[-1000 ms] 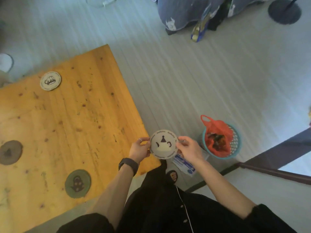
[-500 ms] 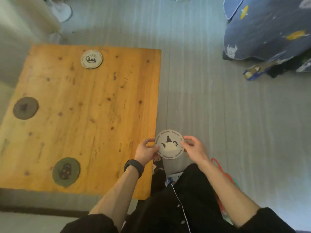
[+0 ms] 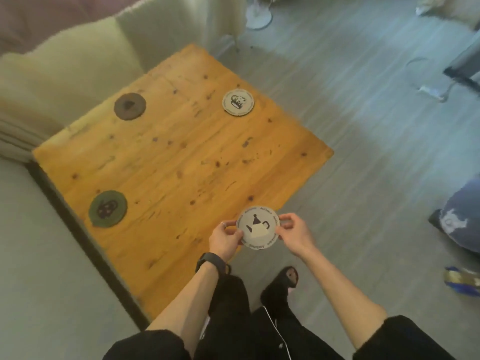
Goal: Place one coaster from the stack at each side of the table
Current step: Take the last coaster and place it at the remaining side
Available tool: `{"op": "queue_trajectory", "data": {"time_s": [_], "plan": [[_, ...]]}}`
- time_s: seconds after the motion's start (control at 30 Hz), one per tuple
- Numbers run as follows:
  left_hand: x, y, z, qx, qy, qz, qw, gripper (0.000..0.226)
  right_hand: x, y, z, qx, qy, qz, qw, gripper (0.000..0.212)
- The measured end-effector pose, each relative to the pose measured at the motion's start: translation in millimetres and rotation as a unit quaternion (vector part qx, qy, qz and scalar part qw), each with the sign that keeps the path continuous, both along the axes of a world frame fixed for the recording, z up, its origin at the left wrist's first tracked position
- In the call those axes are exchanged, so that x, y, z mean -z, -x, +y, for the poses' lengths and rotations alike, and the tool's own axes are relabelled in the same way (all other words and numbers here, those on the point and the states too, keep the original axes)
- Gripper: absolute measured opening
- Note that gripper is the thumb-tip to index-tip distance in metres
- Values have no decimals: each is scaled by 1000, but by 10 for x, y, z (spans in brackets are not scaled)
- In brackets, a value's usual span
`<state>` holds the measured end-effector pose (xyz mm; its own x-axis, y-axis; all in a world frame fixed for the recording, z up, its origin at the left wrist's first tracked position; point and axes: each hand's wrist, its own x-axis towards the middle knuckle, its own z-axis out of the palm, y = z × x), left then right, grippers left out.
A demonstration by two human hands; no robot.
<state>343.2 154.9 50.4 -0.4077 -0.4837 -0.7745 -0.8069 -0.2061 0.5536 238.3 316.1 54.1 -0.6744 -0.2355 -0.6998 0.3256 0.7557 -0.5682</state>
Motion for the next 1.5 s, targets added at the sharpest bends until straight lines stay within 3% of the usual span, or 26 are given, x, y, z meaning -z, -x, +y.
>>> {"op": "queue_trajectory", "data": {"time_s": [0.2, 0.5, 0.87, 1.23, 1.5], "plan": [[50, 79, 89, -183, 77, -34, 979, 23, 60, 422, -374, -167, -9, 24, 986, 22], [350, 39, -76, -294, 45, -65, 952, 29, 318, 581, -958, -304, -35, 43, 951, 27], [540, 163, -239, -322, 42, -65, 943, 25, 511, 804, -1220, -355, -61, 52, 931, 24], [701, 289, 3, -342, 96, -65, 933, 21, 821, 823, -1049, -387, -56, 134, 911, 11], [800, 296, 67, -200, 184, -113, 956, 40, 905, 814, -1020, -423, -57, 175, 887, 14]]}}
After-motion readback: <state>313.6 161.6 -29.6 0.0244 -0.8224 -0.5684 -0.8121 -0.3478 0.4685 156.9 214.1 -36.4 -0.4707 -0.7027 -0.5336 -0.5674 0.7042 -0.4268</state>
